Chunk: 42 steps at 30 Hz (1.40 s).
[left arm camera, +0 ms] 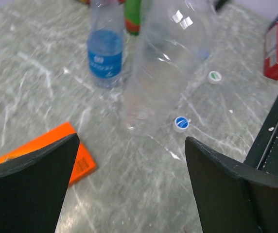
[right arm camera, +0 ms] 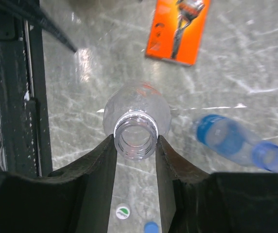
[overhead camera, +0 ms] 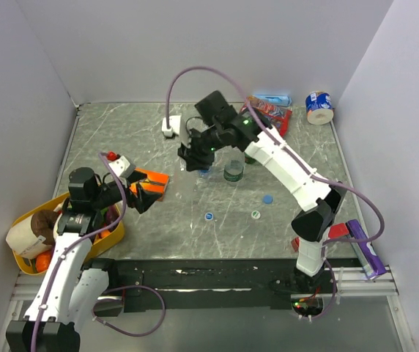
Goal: Screw on the bottle caps
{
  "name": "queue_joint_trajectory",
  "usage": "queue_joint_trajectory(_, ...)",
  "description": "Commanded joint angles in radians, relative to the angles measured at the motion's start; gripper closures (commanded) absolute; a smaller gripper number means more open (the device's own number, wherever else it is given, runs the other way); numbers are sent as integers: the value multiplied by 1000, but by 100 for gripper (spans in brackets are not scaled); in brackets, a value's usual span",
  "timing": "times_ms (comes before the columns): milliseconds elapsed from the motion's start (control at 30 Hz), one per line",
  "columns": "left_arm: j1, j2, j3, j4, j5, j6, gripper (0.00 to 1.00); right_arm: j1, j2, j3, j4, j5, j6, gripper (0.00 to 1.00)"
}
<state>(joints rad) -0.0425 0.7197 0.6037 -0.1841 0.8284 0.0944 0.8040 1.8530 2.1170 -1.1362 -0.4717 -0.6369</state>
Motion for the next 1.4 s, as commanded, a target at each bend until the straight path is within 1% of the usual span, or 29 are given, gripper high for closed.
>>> queue_joint_trajectory(0,-13,24,-56,176,161,10,4,-22,-20,106,-36,-41,11,87)
queue_joint_trajectory(33,-20,33,-65,246,161,-7,4,-25,-15,132,-34,-42,23,87)
queue_joint_trajectory(200,-105,115,-77,340,104,-4,4,-23,29,237,-66,-73,49,89)
queue_joint_trajectory(233,-114,132,-84,391,77,-10,4,-23,35,262,-85,-93,46,90)
queue_joint_trajectory(367,-160,184,-99,465,35,-16,4,-22,35,270,-100,-134,42,92)
queue_joint_trajectory(500,-180,233,-102,528,18,-32,4,-23,41,279,-114,-148,29,93)
queue_joint_trajectory(600,-198,267,-102,558,17,-24,4,-23,57,304,-131,-163,28,94)
queue_joint_trajectory(733,-215,317,-91,572,61,-1,4,-23,55,291,-106,-174,45,96)
queue_joint_trajectory(867,-238,330,-87,577,80,16,4,-25,55,287,-97,-176,51,97)
queue_joint_trajectory(967,-250,334,-91,606,80,2,4,-32,51,276,-85,-192,60,98)
queue_joint_trajectory(1033,-260,346,-81,607,87,7,1,-38,52,264,-74,-205,78,98)
queue_joint_trajectory(1133,-272,363,-67,604,98,13,7,-43,60,271,-79,-206,85,98)
queue_joint_trajectory(1167,-273,365,-65,595,101,18,13,-43,58,271,-76,-208,85,99)
queue_joint_trajectory(1233,-273,372,-56,578,107,37,19,-43,57,267,-71,-208,85,99)
queue_joint_trajectory(1267,-273,376,-53,563,104,42,25,-43,55,265,-71,-205,86,99)
queue_joint_trajectory(1333,-273,373,-50,560,100,38,29,-45,55,262,-71,-203,89,99)
queue_joint_trajectory(1367,-273,370,-48,561,88,31,33,-45,52,259,-68,-196,94,98)
